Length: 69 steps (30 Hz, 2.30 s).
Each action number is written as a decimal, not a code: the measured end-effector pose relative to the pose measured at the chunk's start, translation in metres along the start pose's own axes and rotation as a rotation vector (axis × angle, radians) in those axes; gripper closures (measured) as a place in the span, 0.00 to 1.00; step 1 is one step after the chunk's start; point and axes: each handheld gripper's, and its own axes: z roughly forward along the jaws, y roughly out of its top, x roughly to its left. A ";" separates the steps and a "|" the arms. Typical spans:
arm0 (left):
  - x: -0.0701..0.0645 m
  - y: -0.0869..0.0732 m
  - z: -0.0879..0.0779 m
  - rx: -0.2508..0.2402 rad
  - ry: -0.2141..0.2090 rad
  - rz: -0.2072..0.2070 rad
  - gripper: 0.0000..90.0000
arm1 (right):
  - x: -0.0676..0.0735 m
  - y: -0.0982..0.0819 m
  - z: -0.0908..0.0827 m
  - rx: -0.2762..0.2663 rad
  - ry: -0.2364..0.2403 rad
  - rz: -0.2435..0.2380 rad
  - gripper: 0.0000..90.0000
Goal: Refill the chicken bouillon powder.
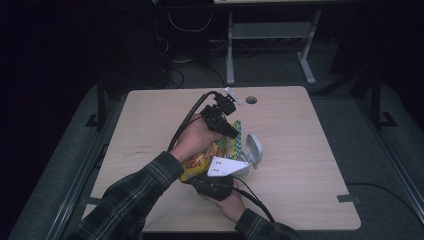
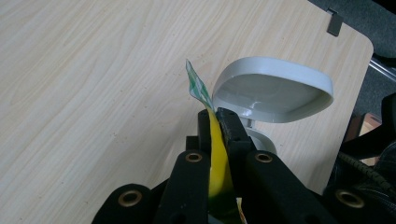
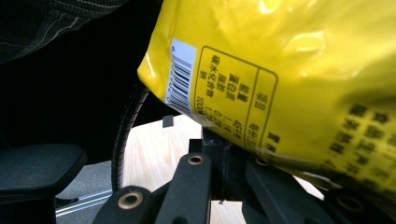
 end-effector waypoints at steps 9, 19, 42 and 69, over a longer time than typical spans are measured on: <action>0.000 0.000 0.000 -0.001 0.000 -0.009 1.00 | 0.000 0.000 0.000 -0.002 0.001 0.002 1.00; 0.000 0.000 0.000 0.000 -0.001 -0.013 1.00 | 0.000 0.000 0.000 -0.006 0.003 0.002 1.00; -0.002 0.002 0.001 0.010 0.000 -0.016 1.00 | 0.001 0.001 -0.001 -0.018 0.006 0.009 1.00; -0.001 0.000 0.002 0.001 -0.009 -0.026 1.00 | 0.001 0.003 -0.002 -0.024 0.007 -0.001 1.00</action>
